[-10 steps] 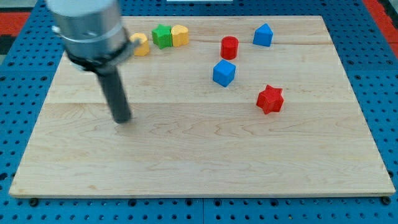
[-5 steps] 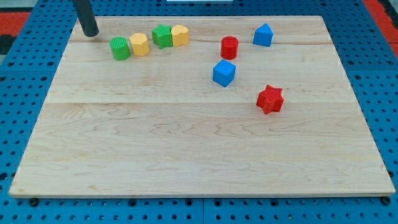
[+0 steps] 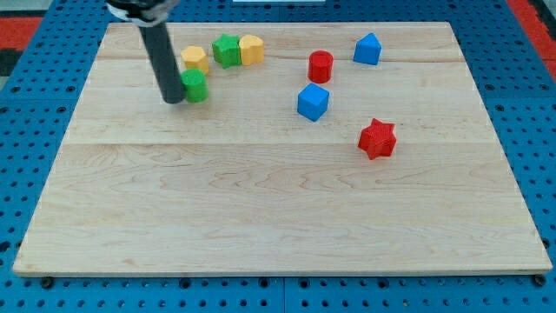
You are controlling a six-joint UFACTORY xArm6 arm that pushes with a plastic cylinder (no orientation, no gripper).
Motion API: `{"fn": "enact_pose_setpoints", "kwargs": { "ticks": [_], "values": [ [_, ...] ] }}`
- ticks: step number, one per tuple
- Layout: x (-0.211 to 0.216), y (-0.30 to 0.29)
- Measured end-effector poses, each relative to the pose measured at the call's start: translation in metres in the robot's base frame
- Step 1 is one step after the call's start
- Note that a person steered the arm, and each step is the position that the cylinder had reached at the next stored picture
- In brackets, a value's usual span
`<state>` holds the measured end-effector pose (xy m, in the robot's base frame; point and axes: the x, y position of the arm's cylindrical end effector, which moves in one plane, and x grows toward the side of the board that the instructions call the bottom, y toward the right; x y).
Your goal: Push the green circle towards the bottom
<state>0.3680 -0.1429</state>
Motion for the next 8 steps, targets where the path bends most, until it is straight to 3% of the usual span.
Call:
{"fn": "enact_pose_setpoints", "kwargs": {
  "ticks": [1, 2, 4, 5, 6, 7, 8],
  "values": [
    [-0.037, -0.043],
    [-0.058, 0.009],
    [0.033, 0.015],
    [0.009, -0.012],
    [-0.021, 0.001],
    [-0.014, 0.068],
    [0.051, 0.049]
  ]
}}
